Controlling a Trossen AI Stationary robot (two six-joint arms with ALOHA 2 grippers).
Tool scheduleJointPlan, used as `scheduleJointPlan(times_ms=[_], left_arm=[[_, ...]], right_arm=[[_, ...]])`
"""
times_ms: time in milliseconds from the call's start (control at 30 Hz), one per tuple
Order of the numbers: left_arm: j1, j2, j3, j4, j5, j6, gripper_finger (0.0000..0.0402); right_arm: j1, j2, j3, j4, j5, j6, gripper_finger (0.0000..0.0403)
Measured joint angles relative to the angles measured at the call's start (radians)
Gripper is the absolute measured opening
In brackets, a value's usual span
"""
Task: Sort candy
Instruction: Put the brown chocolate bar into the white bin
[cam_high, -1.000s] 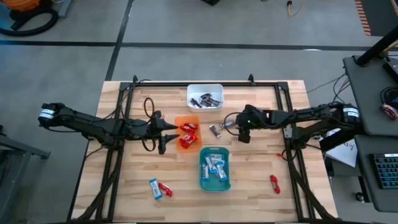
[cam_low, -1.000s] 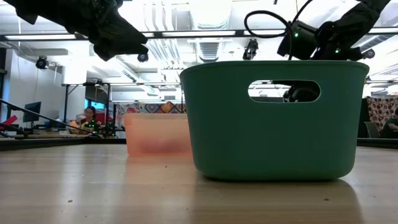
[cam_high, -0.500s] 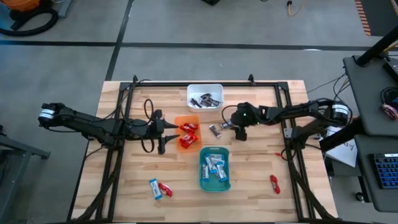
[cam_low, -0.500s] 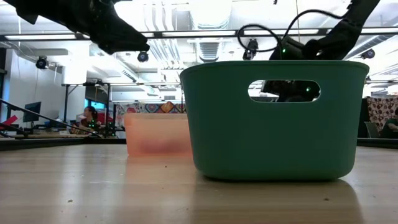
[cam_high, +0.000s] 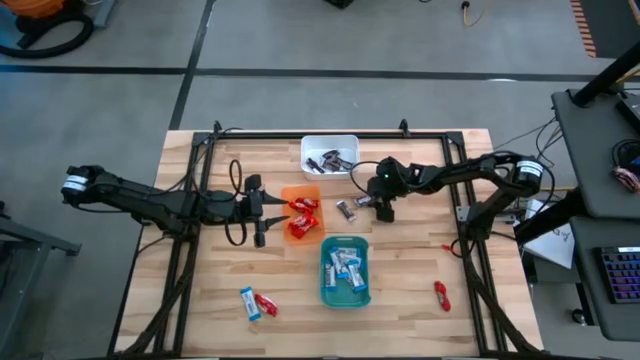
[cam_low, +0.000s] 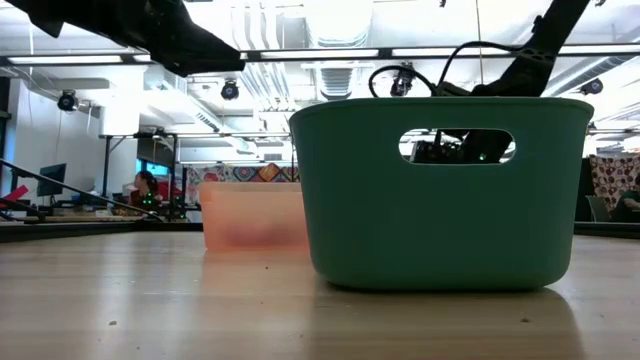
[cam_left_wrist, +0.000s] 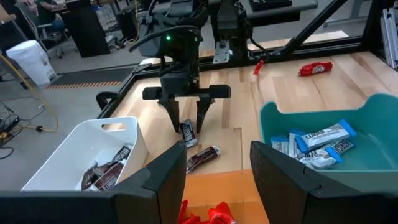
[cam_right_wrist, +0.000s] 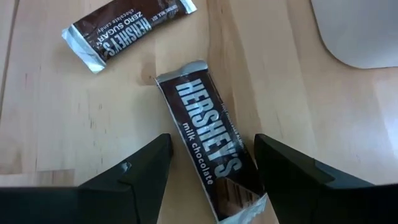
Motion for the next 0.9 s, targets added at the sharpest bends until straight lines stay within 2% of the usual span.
scheduleJointPlan(times_ms=[200,600,900], left_arm=[[0.0,0.0,0.0,0.0,0.0,0.055,0.0162],[0.002,-0.001,0.0,0.001,-0.002,0.107,0.0162],[0.003,-0.001,0.0,0.001,-0.034,0.107,0.0162]], right_arm=[[0.001,0.04,0.003,0.001,-0.005,0.002,0.019],[0.002,0.014,0.0,-0.004,-0.007,-0.008,0.0059],[0.002,-0.057,-0.005,-0.033,-0.006,0.001,0.0044]])
